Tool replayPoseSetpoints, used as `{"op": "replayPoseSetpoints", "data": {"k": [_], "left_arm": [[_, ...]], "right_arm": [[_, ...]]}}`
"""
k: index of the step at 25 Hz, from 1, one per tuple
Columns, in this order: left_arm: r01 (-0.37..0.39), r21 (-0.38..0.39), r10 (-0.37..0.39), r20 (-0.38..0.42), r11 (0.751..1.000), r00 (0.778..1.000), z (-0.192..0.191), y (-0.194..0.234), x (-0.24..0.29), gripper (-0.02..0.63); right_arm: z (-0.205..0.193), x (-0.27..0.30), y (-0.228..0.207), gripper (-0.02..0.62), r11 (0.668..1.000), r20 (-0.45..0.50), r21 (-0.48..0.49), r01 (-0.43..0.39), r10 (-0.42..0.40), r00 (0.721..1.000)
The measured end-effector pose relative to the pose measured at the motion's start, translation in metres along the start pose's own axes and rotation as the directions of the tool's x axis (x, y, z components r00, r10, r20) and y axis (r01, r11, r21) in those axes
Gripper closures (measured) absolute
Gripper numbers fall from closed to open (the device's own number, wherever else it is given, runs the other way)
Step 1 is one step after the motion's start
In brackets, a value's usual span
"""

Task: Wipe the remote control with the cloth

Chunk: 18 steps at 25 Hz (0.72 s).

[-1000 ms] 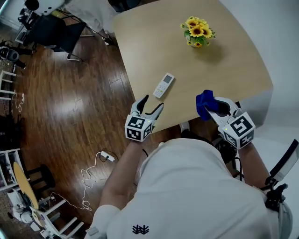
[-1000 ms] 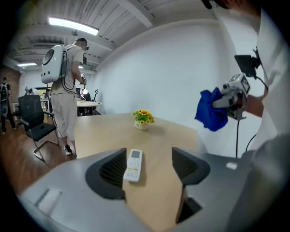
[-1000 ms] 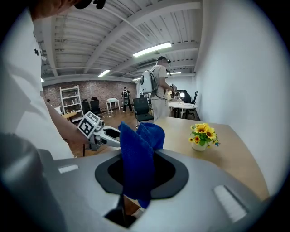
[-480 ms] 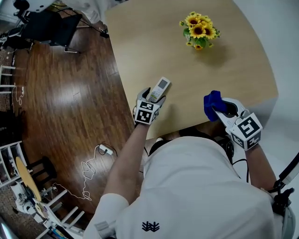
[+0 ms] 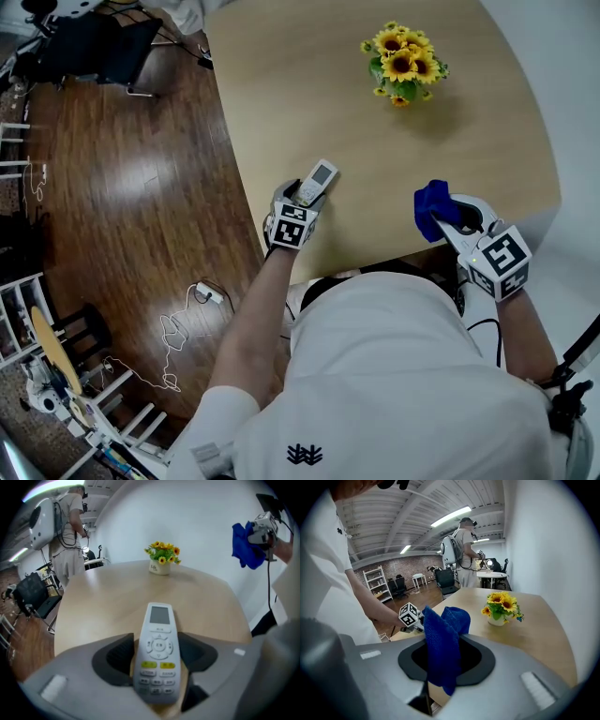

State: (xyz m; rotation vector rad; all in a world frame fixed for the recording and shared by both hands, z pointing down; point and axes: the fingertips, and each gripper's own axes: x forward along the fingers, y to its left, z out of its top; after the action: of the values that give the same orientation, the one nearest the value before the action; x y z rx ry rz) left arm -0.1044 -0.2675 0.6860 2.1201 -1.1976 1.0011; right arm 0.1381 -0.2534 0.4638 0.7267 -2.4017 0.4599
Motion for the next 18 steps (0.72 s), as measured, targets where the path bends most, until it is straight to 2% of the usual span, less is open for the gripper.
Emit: {"op": "replayPoseSetpoints", "data": {"k": [1, 5, 8, 14, 18], "left_arm": [[-0.002, 0.000, 0.002, 0.003, 1.000, 1.000, 0.001, 0.000, 0.000, 0.324], [0.010, -0.022, -0.010, -0.012, 1.000, 1.000, 0.002, -0.003, -0.001, 0.327], [-0.016, -0.016, 0.015, -0.017, 1.000, 1.000, 0.002, 0.003, -0.002, 0.328], [0.015, -0.023, -0.014, 0.043, 1.000, 0.999, 0.025, -0.007, -0.025, 0.330], [0.030, 0.001, -0.030, 0.097, 1.000, 0.995, 0.042, -0.017, -0.049, 0.330]], "right_arm": [[-0.001, 0.001, -0.003, 0.515, 1.000, -0.001, 0.002, -0.001, 0.001, 1.000], [-0.003, 0.007, -0.008, 0.515, 1.000, -0.004, 0.006, -0.007, 0.007, 1.000], [-0.001, 0.010, -0.007, 0.515, 1.000, -0.004, 0.004, -0.013, 0.013, 1.000], [0.009, 0.016, -0.005, 0.515, 1.000, 0.016, -0.009, -0.010, 0.010, 1.000], [0.021, 0.019, 0.002, 0.515, 1.000, 0.046, -0.023, -0.006, 0.007, 0.999]]}}
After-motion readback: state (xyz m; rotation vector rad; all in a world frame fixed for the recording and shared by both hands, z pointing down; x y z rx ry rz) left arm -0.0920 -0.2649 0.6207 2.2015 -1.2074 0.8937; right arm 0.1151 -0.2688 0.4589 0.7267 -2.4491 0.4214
